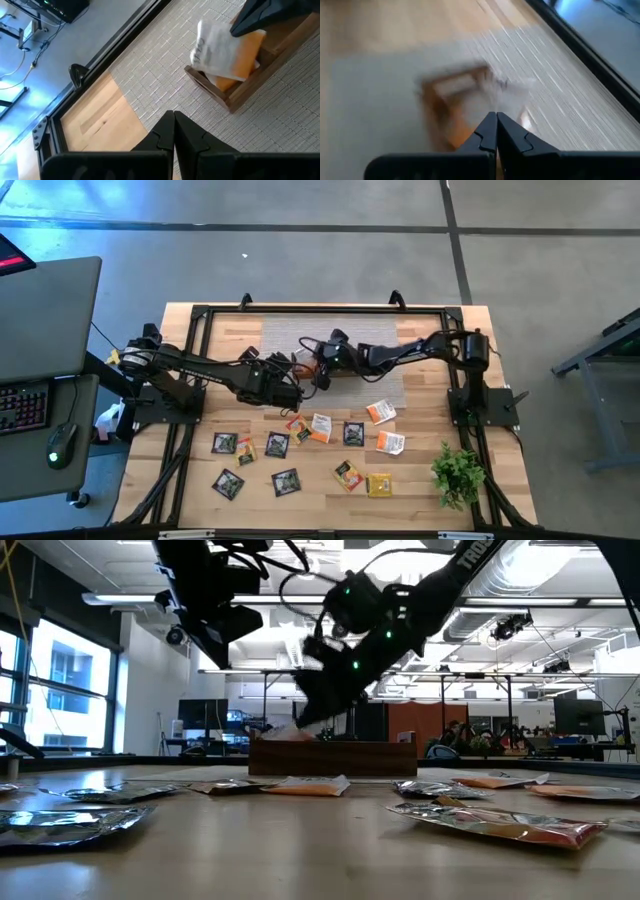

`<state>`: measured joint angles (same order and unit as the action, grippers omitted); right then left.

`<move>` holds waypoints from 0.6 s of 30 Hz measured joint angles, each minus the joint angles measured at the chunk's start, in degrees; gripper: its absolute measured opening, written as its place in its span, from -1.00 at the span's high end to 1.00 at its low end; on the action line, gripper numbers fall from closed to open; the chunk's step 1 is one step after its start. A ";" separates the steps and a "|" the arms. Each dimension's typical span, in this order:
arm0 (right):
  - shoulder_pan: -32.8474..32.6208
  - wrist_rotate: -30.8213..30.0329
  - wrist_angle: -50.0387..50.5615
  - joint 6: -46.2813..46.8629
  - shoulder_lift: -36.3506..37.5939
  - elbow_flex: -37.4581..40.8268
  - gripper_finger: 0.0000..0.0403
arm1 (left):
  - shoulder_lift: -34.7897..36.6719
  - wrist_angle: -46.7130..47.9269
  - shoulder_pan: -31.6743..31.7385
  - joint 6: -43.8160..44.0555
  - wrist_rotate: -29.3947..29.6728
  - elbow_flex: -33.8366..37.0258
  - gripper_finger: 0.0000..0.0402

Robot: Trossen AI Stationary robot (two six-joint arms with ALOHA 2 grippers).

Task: Pick & Place Tea
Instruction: Put the orange tea bag into the left section of the wooden organizer

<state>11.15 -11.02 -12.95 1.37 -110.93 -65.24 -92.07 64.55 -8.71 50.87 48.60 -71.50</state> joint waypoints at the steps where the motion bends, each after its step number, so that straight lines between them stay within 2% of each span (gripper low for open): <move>1: -0.12 1.37 -0.83 0.02 0.60 -0.08 1.00 | 0.00 0.06 0.00 0.00 0.00 0.00 1.00; 9: -0.76 1.66 4.71 2.78 -0.12 -0.04 1.00 | 0.00 0.04 0.04 -0.13 0.07 0.00 1.00; 16: -0.76 0.62 2.03 4.07 -3.21 -0.10 1.00 | -0.02 -0.02 0.04 -0.21 -0.17 0.02 1.00; 18: -0.71 3.56 0.52 3.85 -3.78 -0.08 1.00 | -0.02 -0.06 0.04 -0.79 0.01 0.01 1.00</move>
<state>10.44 -7.45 -12.42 5.22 -114.71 -65.31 -92.09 64.50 -8.67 50.08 48.61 -71.49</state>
